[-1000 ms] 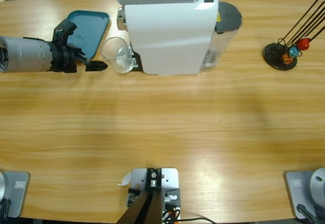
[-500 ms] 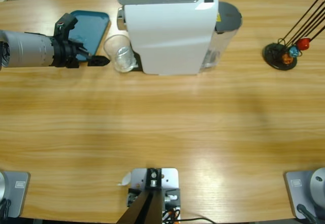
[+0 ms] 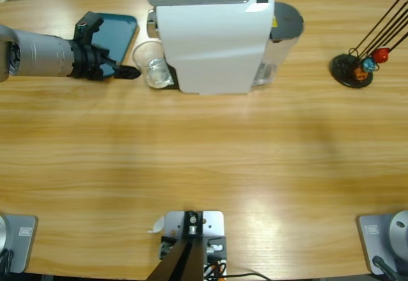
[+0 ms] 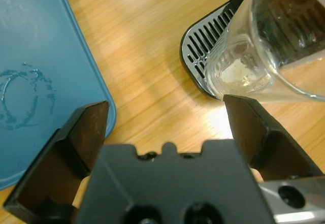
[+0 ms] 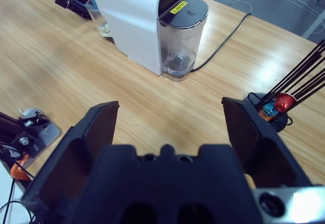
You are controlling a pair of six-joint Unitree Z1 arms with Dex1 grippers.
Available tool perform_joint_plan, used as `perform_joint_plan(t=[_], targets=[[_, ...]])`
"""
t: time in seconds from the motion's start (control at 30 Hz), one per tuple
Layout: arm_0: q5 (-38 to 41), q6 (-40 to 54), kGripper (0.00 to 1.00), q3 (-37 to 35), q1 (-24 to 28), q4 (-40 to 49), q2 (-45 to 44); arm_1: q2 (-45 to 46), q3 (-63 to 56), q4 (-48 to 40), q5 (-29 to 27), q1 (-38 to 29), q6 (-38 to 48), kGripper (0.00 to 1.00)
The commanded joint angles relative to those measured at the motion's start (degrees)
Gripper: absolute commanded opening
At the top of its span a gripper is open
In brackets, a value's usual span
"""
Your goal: Pour coffee
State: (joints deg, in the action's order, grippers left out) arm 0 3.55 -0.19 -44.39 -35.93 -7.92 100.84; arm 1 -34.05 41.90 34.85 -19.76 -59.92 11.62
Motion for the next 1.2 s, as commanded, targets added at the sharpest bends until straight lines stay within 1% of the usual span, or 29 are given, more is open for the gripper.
perform_joint_plan(t=[0.03, 0.17, 0.33, 0.43, 0.47, 0.6, 0.63, 0.67, 0.7, 0.77, 0.83, 0.87, 0.9, 0.97, 1.0, 1.03, 1.07, 1.1, 1.2], targets=[[1.09, -0.42, 1.000, -1.05, -0.37, 1.92, 2.42, 1.53, -2.09, -0.31, 1.04, 0.77, -0.45, 0.876], [-1.27, -0.51, 1.000, 2.64, -0.12, 2.20, -0.39, 1.44, -2.09, -0.37, 1.39, 0.77, -0.51, 0.876], [-2.76, -0.60, 1.000, 6.33, 3.40, 2.22, -3.82, 1.36, -2.09, -0.40, 2.04, 0.77, -0.54, 0.876], [-3.06, -1.15, 1.000, 7.86, 3.41, 2.43, -6.46, 1.07, -2.09, -0.54, 2.36, 0.79, -0.72, 0.876], [-2.90, -1.27, 1.000, 8.00, 2.55, 3.40, -8.15, 0.93, -2.09, -0.61, 2.55, 0.79, -0.88, 0.877], [-2.71, -1.30, 1.000, 8.19, -4.76, 10.36, -20.71, -1.11, -1.91, -1.02, 3.33, 0.86, -1.16, 0.870], [-2.71, -1.29, 1.000, 8.12, -5.46, 13.28, -25.48, -2.60, -1.61, -1.02, 3.38, 0.86, -1.17, 0.896], [-2.67, -1.04, 1.000, 8.07, -5.48, 15.60, -28.96, -4.92, -1.12, -1.02, 3.96, 0.83, -1.17, 0.974], [-2.67, -0.64, 0.998, 7.95, -5.46, 18.09, -32.12, -7.01, -0.70, -1.02, 4.68, 0.86, -1.16, 0.999], [-2.74, -0.25, 0.978, 7.88, -5.75, 21.35, -37.29, -11.51, 0.32, -1.17, 5.33, 0.86, -1.16, 1.000], [-2.59, -0.30, 0.977, 5.40, -5.82, 26.13, -38.56, -16.13, 2.11, -1.28, 5.82, 1.04, -1.26, 0.989], [-2.59, -0.25, 0.977, 3.78, -5.82, 29.26, -38.31, -18.26, 3.40, -1.28, 6.30, 1.95, -1.46, 0.933], [-2.59, -0.25, 0.977, 2.24, -5.82, 32.33, -38.33, -20.25, 4.80, -1.40, 7.79, 3.94, -2.05, 0.831], [-2.78, -0.07, 0.981, 0.16, -5.82, 37.25, -38.31, -23.96, 7.97, -1.90, 12.22, 9.60, -4.23, 0.685], [-3.06, 0.10, 0.982, 0.35, -5.82, 37.71, -38.43, -26.42, 10.39, -2.07, 13.98, 12.64, -5.41, 0.545], [-3.31, 0.10, 0.982, 0.55, -5.82, 37.71, -38.52, -28.67, 12.64, -2.05, 14.95, 14.85, -6.25, 0.350], [-3.96, 0.10, 0.985, 0.65, -5.82, 37.68, -38.52, -31.01, 15.05, -2.00, 15.91, 17.02, -6.99, 0.118], [-4.77, 0.10, 0.989, 0.88, -5.82, 37.57, -38.31, -33.36, 17.64, -1.98, 16.19, 18.74, -7.49, 0.000], [-6.61, 0.09, 0.991, 1.07, -5.82, 37.15, -36.50, -41.41, 26.13, -1.88, 16.07, 22.76, -8.59, 0.000]])
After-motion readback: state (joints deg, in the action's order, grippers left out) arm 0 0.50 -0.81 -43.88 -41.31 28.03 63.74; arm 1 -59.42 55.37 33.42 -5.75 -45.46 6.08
